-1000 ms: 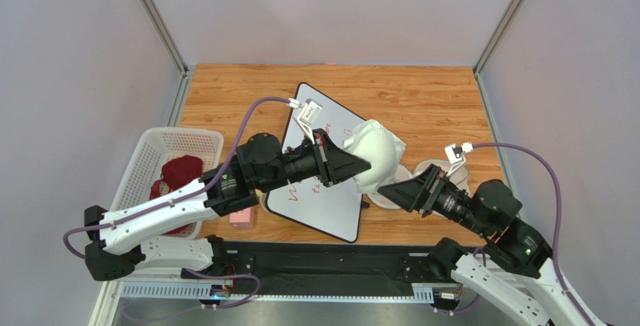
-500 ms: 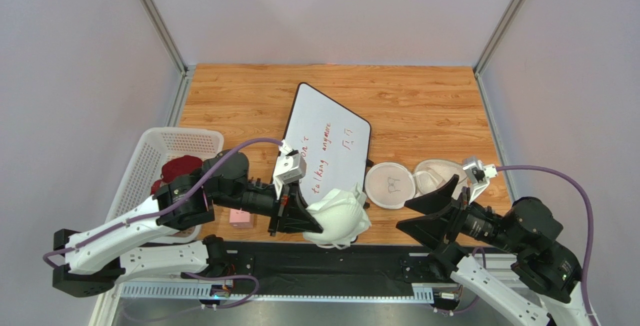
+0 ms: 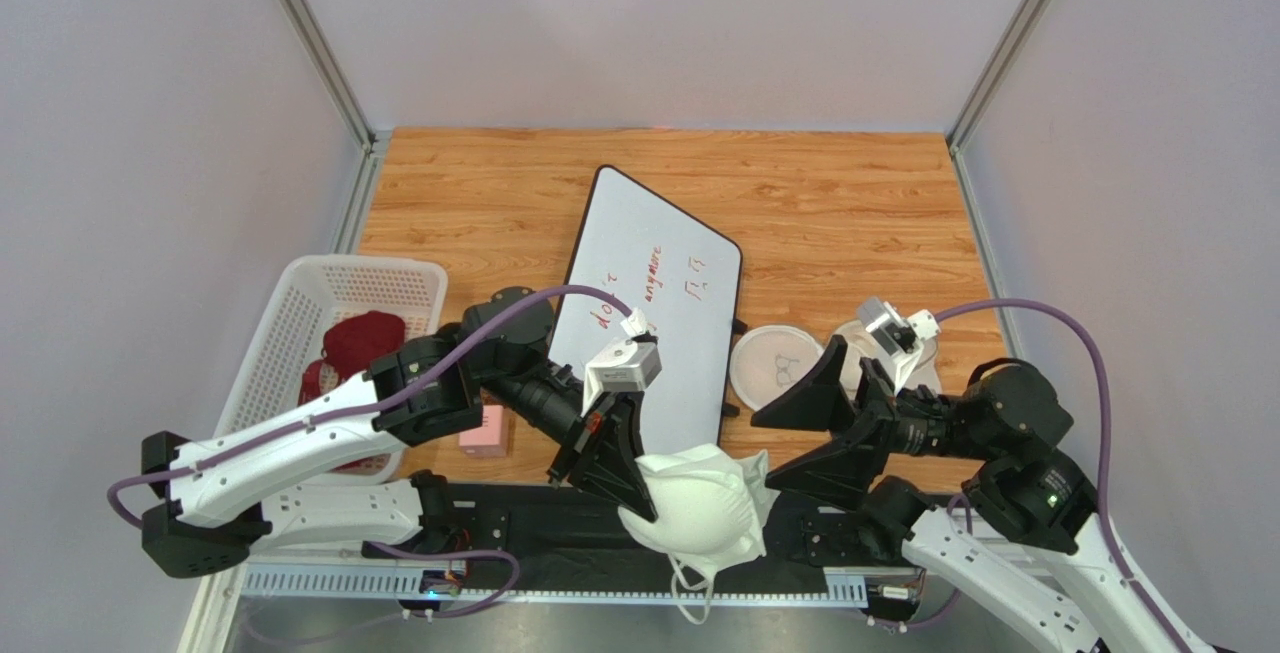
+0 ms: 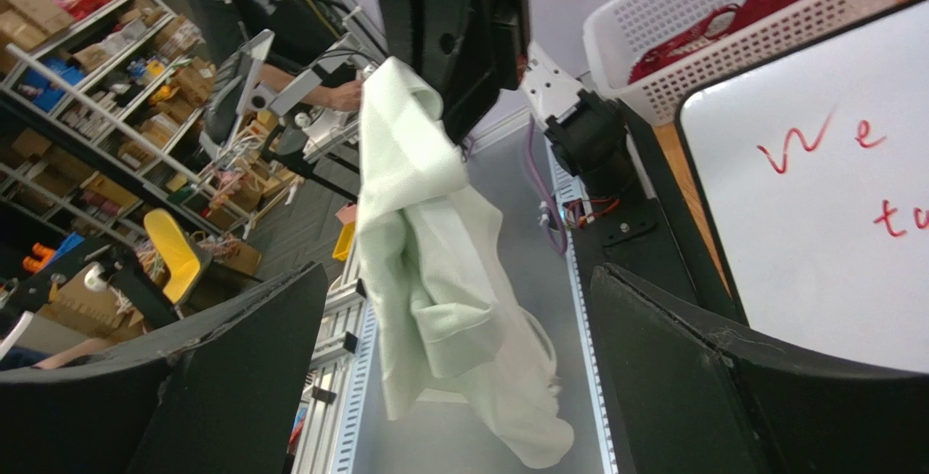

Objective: Place the bra in the laundry bag and zip it closed
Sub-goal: Adjust the bra.

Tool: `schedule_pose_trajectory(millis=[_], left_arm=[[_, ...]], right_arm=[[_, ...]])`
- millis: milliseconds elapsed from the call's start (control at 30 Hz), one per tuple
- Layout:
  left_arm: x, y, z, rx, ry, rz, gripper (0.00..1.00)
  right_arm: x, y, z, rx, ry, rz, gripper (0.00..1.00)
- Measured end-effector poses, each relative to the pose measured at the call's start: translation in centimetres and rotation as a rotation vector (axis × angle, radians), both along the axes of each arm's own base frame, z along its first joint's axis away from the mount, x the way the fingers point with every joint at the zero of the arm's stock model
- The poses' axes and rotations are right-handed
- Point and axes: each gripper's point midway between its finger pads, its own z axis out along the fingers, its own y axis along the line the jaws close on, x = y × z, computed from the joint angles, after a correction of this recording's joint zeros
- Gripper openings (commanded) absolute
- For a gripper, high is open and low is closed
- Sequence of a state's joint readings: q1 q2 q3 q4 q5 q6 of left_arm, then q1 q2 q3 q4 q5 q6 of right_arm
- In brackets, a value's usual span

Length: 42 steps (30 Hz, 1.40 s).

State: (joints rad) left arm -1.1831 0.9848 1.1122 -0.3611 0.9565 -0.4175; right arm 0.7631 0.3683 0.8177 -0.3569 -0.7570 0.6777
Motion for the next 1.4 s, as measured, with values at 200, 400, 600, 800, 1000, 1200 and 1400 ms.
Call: schedule_pose_trajectory(millis=[200,400,600,800,1000,1200,1400], left_arm=[[0.5,-0.3,1.0,-0.023,-0.031,0.032,0.0],[1.3,-0.4,2.5,-0.065,-0.064,0.099,0.0],[1.9,-1.0,3.4,-0.083,-0.068,0.132,0.0],[3.2,-2.7,3.6,-0.061,-0.058,0.191,0.0],[4.0,-4.2,2.8,-0.025,-0.032,0.215,0.08],[6.6,-4.5,3.0,0.02,-0.065,0.362,0.7],[14.6,-1.4,3.6,0.055,-0.086,0.819,0.64]], right_arm=[[-1.5,-0.6,0.7,0.027,-0.01,0.052,1.0],[-1.9,-0.8,0.9,0.039,0.007,0.071,1.0],[-1.7,-0.2,1.6,0.056,0.013,0.089,0.93],[-0.7,0.8,1.3,0.031,0.056,0.094,0.71],[-0.5,0.9,1.4,0.034,0.053,0.092,0.0],[1.0,0.4,0.8,-0.004,0.053,-0.038,0.0],[5.7,-2.9,-1.1,-0.09,0.076,-0.438,0.0]])
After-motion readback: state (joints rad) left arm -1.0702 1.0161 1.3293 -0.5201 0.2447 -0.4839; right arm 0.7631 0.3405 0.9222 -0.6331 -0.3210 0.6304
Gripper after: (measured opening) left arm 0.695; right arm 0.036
